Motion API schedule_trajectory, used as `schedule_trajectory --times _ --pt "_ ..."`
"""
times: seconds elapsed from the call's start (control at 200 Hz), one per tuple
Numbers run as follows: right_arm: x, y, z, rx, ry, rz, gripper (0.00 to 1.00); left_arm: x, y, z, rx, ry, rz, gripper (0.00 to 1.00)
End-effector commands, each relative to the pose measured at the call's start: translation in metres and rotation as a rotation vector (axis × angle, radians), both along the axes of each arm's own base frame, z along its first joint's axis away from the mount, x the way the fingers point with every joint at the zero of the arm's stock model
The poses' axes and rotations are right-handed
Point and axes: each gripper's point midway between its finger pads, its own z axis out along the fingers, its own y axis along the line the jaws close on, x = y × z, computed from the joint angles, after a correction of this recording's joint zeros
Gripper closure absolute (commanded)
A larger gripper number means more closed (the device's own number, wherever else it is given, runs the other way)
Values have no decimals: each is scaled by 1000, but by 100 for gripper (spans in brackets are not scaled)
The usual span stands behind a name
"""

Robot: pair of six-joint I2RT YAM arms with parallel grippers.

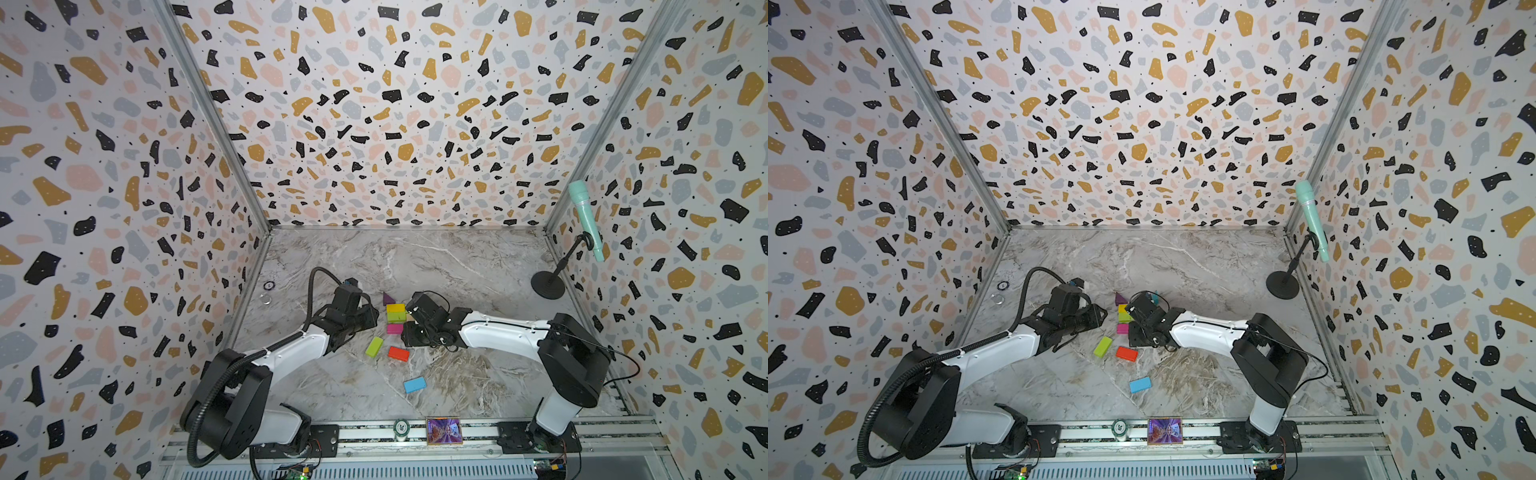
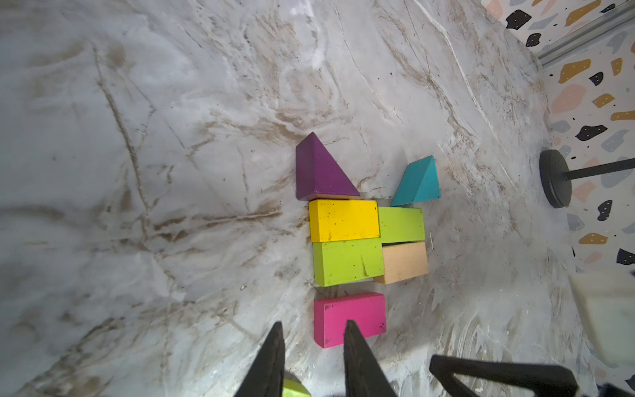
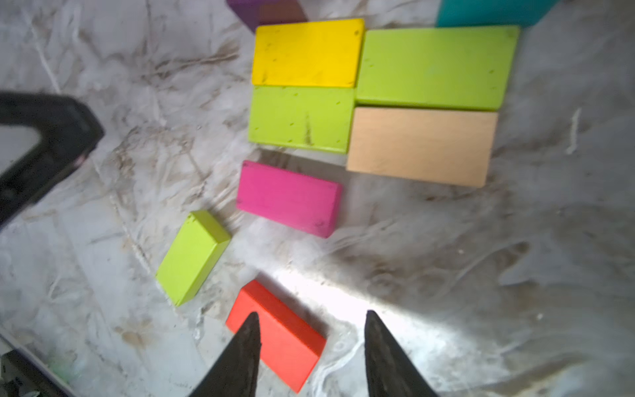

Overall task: Assemble a carrot with building blocks
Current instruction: Assemble the building block at the center of the board.

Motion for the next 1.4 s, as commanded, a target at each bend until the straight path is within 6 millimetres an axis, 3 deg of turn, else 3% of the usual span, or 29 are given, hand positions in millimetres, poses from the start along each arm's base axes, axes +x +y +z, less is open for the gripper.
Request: schedule_trajectory --times 0.0,0.24,0.411,0.591,1.392 --pt "-5 1 -4 -23 12 -8 58 -5 5 -5 26 -1 0 70" --pt "8 21 -11 9 -4 12 69 -6 7 -5 26 -7 9 70" --pt "15 29 -29 26 52 13 76 -7 8 -12 39 9 9 70" --pt "20 24 -40 60 92 -21 77 -6 9 -14 47 10 10 70" --pt "38 33 -39 99 83 -40 76 -7 6 -20 44 29 -3 70"
